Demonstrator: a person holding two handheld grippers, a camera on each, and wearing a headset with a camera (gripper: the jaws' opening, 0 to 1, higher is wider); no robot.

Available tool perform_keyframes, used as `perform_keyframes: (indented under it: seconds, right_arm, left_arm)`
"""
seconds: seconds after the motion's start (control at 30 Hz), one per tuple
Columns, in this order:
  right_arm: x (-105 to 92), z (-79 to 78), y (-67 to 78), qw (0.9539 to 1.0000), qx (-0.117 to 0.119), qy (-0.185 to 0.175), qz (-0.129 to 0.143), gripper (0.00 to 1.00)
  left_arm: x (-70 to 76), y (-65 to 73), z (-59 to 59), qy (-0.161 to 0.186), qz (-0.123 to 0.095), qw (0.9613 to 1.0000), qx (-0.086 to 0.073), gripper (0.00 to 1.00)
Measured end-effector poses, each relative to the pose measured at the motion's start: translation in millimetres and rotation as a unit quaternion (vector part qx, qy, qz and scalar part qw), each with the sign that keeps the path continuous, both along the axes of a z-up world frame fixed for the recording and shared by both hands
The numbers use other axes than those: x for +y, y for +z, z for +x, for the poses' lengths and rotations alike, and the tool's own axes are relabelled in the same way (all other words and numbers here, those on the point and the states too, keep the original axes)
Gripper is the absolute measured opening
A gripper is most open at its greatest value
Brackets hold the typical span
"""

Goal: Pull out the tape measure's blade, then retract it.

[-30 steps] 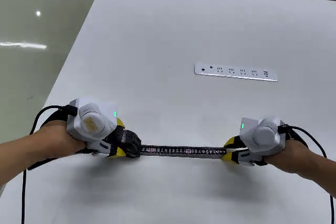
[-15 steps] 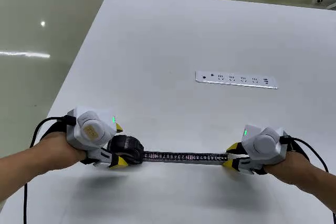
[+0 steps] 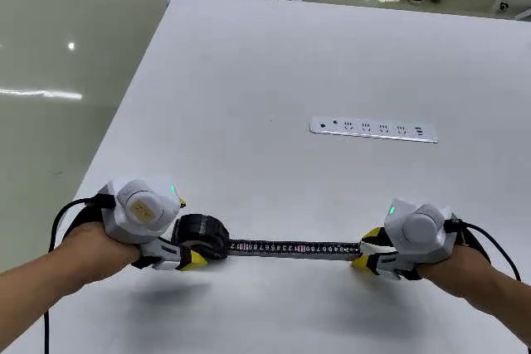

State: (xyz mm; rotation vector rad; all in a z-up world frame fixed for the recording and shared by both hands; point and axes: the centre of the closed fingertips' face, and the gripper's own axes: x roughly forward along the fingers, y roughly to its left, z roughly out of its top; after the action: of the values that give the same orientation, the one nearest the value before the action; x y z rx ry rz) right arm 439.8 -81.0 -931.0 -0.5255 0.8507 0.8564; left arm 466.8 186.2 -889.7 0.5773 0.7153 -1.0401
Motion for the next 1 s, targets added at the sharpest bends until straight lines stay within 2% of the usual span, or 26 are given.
perform_keyframes:
  seconds: [0.27, 0.4, 0.67, 1.0]
  right_arm:
    - [1.2, -5.4, 8.8, 0.9993, -0.005, -0.031, 0.019, 0.32]
    - [2.5, -7.6, 13.8, 0.9984, -0.008, -0.047, 0.030, 0.34]
    - [4.5, -13.5, 21.9, 0.9960, -0.012, -0.074, 0.047, 0.39]
    - [4.5, -15.3, 24.5, 0.9954, -0.013, -0.081, 0.050, 0.44]
  left_arm:
    - [1.6, 3.0, -8.2, 0.059, -0.027, 0.9978, 0.010, 0.69]
    - [4.2, 4.1, -9.5, 0.091, -0.033, 0.9952, 0.011, 0.80]
    - [5.5, 9.9, -15.4, 0.116, -0.040, 0.9923, 0.009, 0.84]
    - [5.4, 11.1, -16.6, 0.127, -0.047, 0.9907, 0.014, 0.87]
